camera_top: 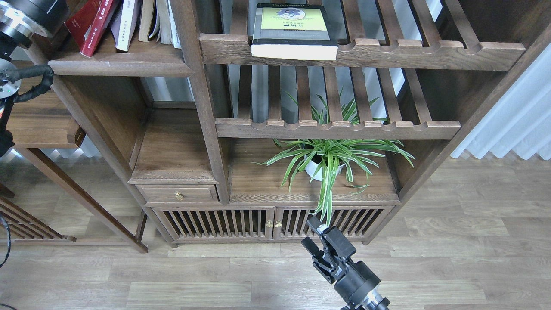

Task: Organize books on shelf
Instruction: 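Place the red book upright beside the white book with the left gripper, then reach the right gripper up to the white book on the top shelf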

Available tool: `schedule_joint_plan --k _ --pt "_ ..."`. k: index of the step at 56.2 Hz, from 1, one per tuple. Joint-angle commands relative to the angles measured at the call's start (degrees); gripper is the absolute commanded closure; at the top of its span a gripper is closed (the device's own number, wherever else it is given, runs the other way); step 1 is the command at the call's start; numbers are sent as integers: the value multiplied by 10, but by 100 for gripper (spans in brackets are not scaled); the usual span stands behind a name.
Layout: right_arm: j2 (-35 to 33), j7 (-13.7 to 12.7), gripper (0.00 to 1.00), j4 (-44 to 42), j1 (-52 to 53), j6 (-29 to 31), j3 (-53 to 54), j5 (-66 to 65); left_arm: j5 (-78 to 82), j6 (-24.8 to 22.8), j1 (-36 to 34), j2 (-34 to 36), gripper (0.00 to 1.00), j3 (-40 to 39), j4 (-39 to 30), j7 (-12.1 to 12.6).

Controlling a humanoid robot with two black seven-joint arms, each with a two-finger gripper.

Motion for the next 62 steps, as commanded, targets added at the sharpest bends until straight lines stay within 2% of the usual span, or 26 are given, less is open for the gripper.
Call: schedule_joint_plan --k 1,6,8,15,21,22,38,44,49,58,62 --pt "-3 0 1 26 2 0 8 -1 -53 0 97 2 52 -45 -101 63" --pt "-3 0 1 41 15 0 17 -3 -87 0 156 -3 48 -65 -156 100" --pt "-3 0 1 49 23 0 19 -4 -92 0 180 -5 46 -72 -177 108" --pt "-2 0 1 76 59 0 20 -12 -94 0 231 -8 39 -83 -205 109" --pt "4 0 2 90 96 0 21 -20 -96 0 270 -8 23 -101 -205 108" --pt "16 2 2 90 123 0 21 -26 -99 0 295 -12 21 -115 -204 105" --pt "81 32 2 91 221 -1 21 -67 -101 0 391 -12 11 -168 -197 107" --pt "81 55 2 89 255 -81 21 -72 -101 0 424 -12 4 -186 -197 107" --pt "81 73 2 86 279 -148 21 -75 -101 0 450 -12 3 -201 -196 105" --pt "81 94 2 69 306 -228 21 -78 -102 0 483 -17 1 -212 -195 104" --pt "81 113 2 65 325 -254 35 -77 -102 0 486 -23 1 -216 -186 104"
